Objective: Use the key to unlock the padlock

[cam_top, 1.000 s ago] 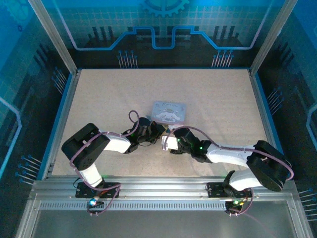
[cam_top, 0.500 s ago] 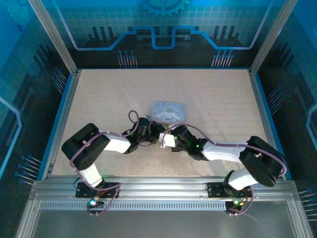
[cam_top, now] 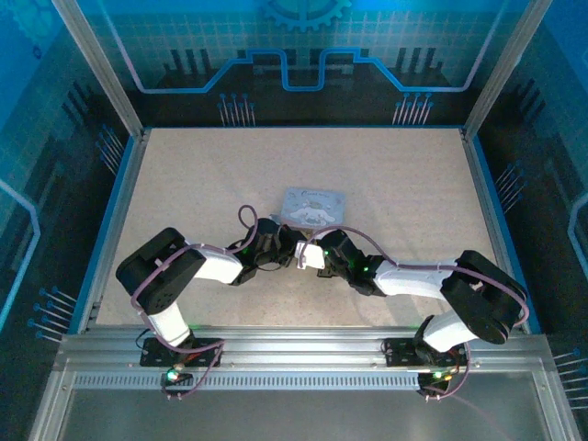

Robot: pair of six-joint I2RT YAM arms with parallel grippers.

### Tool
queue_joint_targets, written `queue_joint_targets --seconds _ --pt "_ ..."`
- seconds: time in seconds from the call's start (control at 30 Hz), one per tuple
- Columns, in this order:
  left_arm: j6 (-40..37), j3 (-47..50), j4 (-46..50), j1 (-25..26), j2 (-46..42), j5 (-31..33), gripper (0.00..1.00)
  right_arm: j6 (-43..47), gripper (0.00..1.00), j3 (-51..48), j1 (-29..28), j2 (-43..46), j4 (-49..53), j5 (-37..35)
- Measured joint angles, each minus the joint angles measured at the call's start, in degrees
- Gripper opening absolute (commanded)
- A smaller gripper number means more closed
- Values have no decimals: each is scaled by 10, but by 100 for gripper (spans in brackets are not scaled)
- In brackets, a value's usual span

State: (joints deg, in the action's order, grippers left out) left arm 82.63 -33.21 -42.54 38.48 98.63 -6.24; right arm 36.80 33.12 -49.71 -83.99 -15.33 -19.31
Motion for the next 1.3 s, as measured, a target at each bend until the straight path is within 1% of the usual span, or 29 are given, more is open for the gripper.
queue_joint_targets --seconds 0.4,0.57,0.97,1.3 --pt "0 1 -9 0 4 2 0 -15 11 4 3 -8 -2 -12" --pt "1 3 -15 -1 5 11 0 -25 0 11 3 -13 -2 -17" --pt "11 4 -21 -2 5 16 0 -77 0 32 3 -14 30 -17" --pt "11 5 -26 -2 5 20 0 -189 0 43 5 -14 46 -4"
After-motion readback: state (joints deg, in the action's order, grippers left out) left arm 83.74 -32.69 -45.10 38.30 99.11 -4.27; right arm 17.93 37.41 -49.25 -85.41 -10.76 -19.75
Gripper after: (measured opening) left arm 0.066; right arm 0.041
